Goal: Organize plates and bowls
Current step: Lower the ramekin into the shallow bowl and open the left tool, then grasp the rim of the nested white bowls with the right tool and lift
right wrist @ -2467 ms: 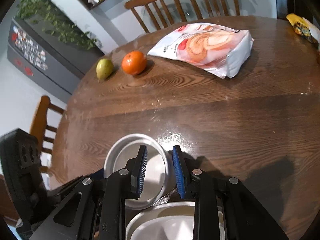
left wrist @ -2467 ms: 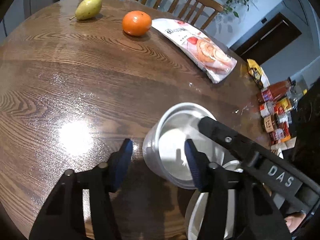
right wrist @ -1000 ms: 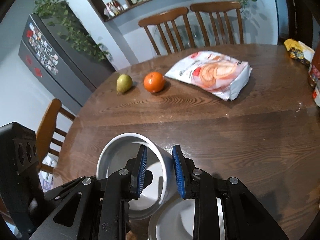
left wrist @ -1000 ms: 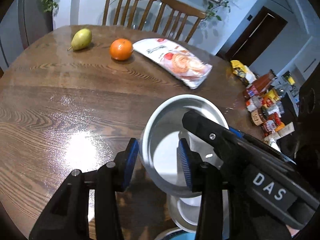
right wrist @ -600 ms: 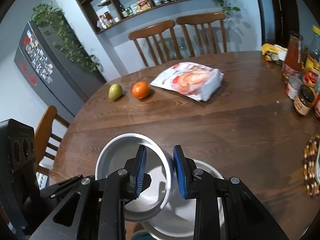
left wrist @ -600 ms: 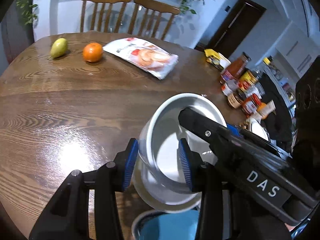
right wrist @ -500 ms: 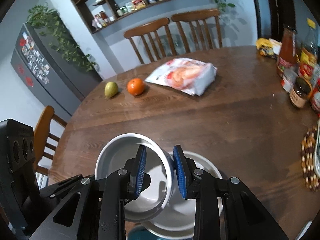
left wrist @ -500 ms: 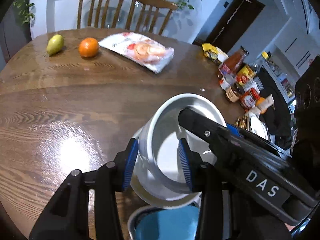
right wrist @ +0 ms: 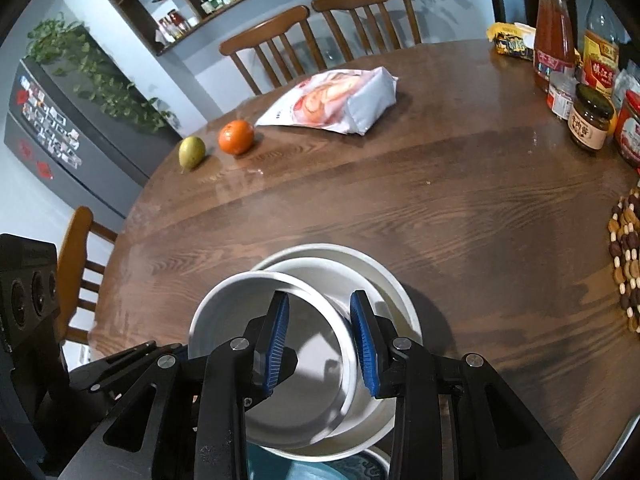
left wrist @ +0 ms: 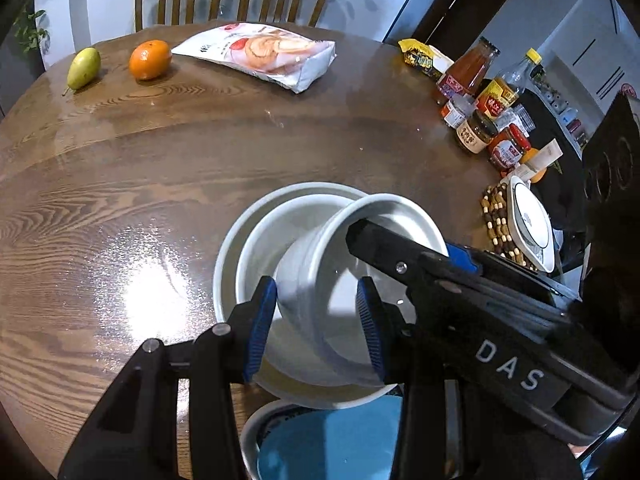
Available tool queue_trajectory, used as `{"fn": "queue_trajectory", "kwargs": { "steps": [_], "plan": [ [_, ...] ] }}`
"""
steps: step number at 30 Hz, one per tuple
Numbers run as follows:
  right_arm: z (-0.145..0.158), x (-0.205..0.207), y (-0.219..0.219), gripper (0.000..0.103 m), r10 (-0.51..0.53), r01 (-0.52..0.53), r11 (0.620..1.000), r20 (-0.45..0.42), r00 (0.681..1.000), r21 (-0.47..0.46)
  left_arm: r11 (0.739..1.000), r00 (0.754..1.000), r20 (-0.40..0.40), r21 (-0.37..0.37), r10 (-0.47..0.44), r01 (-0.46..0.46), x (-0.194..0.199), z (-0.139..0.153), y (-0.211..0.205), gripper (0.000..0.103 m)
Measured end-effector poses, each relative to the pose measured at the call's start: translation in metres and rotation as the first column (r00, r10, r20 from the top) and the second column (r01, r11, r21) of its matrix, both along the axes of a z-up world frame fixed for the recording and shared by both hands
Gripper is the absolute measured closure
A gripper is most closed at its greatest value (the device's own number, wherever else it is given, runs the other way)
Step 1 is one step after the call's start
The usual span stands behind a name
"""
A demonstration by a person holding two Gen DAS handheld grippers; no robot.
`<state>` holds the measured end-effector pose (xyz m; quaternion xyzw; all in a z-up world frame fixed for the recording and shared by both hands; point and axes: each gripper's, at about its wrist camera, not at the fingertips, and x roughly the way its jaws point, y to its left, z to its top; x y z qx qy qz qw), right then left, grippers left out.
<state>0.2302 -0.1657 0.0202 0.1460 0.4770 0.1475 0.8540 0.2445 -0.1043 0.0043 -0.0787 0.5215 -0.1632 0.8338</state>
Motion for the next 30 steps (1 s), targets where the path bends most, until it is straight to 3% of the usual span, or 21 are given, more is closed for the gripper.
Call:
{"fn": "queue_trajectory", "kwargs": {
  "steps": [11,17,24,28,30],
  "plan": [
    [-0.014,0.004,0.003,0.067,-0.027,0.025,0.999,-0.034,0.999,-0.041,0.998,1.0,-0.005,0.061,-0.01,0.011,0.004,-0.01,-0.006,0.063],
    [-0.006,-0.001,0.002,0.066,-0.031,0.031,0.998,-0.005,0.999,-0.061,0.998,1.0,0.014,0.063,-0.02,0.019,0.002,-0.007,-0.007,0.051],
    [0.007,-0.012,-0.011,0.036,-0.056,0.055,0.998,0.073,0.996,0.007,0.998,0.998,0.055,0.059,-0.018,0.015,-0.002,0.006,-0.002,0.032],
    [0.014,-0.019,-0.029,0.018,-0.111,0.101,0.992,0.126,0.986,0.076,1.0,0.996,0.086,0.008,0.026,-0.027,-0.002,0.017,0.013,0.025],
    [0.011,-0.018,-0.039,0.015,-0.137,0.123,0.985,0.117,0.984,0.122,0.999,0.994,0.093,-0.006,0.054,-0.054,-0.001,0.019,0.02,0.022]
  ]
}}
